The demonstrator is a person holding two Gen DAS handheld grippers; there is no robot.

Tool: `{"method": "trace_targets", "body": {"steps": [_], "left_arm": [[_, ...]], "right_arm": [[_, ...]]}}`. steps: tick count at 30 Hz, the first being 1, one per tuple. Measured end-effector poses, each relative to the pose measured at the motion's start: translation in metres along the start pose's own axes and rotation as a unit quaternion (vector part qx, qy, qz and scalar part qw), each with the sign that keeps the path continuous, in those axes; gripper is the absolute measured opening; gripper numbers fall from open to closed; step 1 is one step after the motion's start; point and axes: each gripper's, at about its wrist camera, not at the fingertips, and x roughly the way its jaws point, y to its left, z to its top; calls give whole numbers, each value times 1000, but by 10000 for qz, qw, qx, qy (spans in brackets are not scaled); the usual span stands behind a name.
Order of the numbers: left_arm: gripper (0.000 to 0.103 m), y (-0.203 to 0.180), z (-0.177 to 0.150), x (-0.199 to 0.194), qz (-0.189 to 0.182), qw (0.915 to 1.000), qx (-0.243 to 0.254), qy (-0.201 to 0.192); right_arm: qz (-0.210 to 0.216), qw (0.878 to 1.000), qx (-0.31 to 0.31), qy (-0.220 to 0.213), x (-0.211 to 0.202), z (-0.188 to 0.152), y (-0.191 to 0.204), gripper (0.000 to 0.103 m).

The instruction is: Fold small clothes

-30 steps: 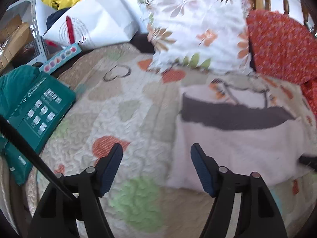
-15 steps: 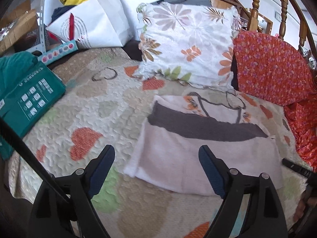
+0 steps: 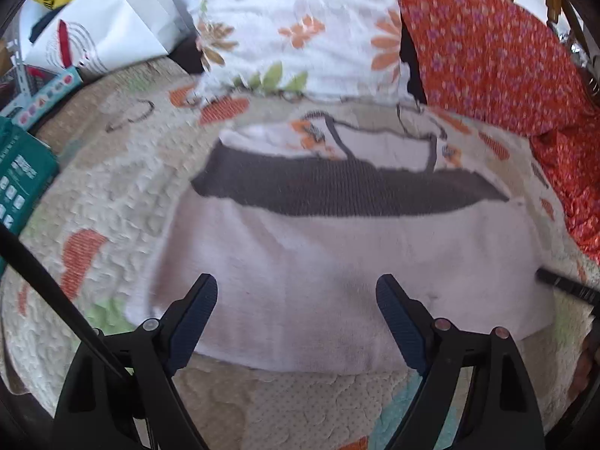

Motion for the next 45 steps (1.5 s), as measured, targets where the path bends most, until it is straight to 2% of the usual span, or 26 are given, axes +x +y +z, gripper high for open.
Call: {"method": "trace_targets", "body": {"steps": [4, 8, 11, 14, 17, 20, 23, 27, 29, 30, 34, 36, 38, 40, 41, 45], "left_arm": [[86, 0, -11, 22, -5, 9998, 95, 198], [86, -5, -18, 39, 51, 9991, 275, 325], [86, -9, -22, 43, 184, 9983, 477, 278], [89, -10, -24, 44, 232, 9980, 542, 232], [94, -8, -25, 46, 222, 9987, 397, 209], [99, -5, -25, 49, 218, 9994, 220, 177], [102, -7, -26, 50, 314, 9993, 208, 87], [103, -6, -28, 50, 323, 9993, 206, -9], [103, -5, -27, 50, 291, 9994, 189, 0], [103, -4, -27, 51, 273, 9995, 176, 7], [103, -3, -27, 52, 242, 9996, 126, 37], [103, -2, -26, 51, 232, 9996, 140, 71], [103, -2, -24, 50, 233, 9994, 139, 215], [103, -1, -23, 47, 178, 9994, 89, 277], [103, 0, -22, 43, 134, 9996, 22, 261], [103, 18, -16, 22, 14, 9995, -322, 6]], "right_arm": [[93, 9985, 451, -291, -10, 10, -24, 43], [81, 9971, 512, -558, -18, 16, -29, 43], [294, 9959, 513, -681, -19, 18, -20, 43], [548, 9956, 126, -744, -17, 19, 1, 42], [843, 9940, -251, -649, -7, 17, 22, 43], [1035, 9934, -393, -292, 13, 17, 35, 43], [819, 9951, -525, -149, 25, 16, 38, 39], [652, 9965, -465, -229, 21, 16, 32, 39], [179, 9971, -590, -445, 16, 15, 32, 41], [92, 9964, -659, -520, 15, 16, 32, 41], [217, 9947, -771, -646, 8, 15, 38, 41], [307, 9950, -820, -473, 13, 14, 43, 42], [144, 9959, -868, -185, 24, 11, 44, 42], [-216, 9952, -945, -125, 30, 10, 42, 44], [-278, 9958, -869, -105, 29, 10, 36, 44], [-18, 9997, -184, -142, 17, 15, 8, 45]]}}
